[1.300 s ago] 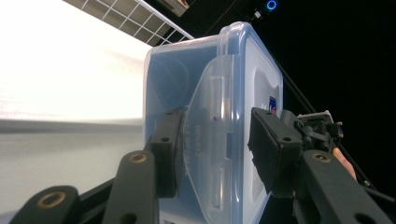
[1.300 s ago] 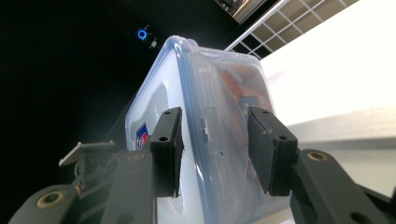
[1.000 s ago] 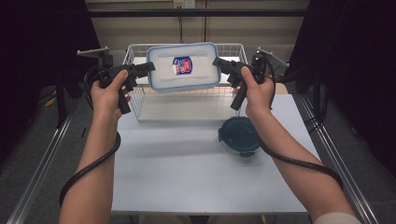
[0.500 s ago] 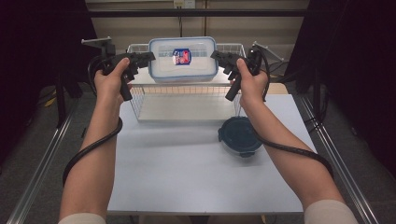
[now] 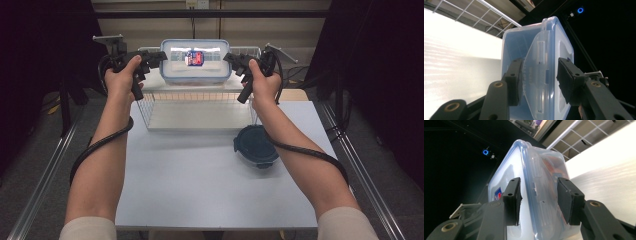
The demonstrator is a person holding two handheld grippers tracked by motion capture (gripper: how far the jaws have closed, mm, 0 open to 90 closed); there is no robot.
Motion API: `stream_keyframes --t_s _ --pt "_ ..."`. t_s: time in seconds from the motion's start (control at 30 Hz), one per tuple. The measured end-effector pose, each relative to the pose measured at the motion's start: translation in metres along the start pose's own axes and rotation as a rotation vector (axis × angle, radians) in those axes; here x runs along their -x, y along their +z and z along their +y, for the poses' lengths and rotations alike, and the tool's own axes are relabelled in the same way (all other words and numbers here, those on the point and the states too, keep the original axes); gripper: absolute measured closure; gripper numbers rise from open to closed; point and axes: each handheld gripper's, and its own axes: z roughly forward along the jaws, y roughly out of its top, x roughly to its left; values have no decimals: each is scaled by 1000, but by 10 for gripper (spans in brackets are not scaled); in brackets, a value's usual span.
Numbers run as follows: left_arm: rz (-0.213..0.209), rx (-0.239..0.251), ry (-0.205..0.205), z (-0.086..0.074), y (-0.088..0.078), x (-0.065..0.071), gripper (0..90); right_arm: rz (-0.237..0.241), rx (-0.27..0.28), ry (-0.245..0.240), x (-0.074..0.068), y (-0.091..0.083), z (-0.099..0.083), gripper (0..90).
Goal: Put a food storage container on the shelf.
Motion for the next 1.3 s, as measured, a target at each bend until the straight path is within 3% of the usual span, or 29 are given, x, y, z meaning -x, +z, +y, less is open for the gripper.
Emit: stream_keyframes --t_s 0.1,0.37,0.7,0.83,1.0,1.1,1.3 --pt "10 1 5 2 3 -1 562 -12 5 12 0 2 1 550" --pt "46 -4 -11 3 12 -9 528 -53 24 -43 -2 12 3 539" --pt "61 3 -23 8 19 -15 515 -72 16 -40 1 19 5 522" --pt "104 2 9 9 22 -15 511 -80 13 -35 3 21 4 498" --pt "107 13 20 10 19 -15 558 -93 13 -69 4 22 3 467" --pt "111 13 46 8 15 -13 496 -90 25 -102 -1 19 3 419" --pt "118 14 56 -2 7 -10 419 -74 5 -120 -6 11 -5 387"
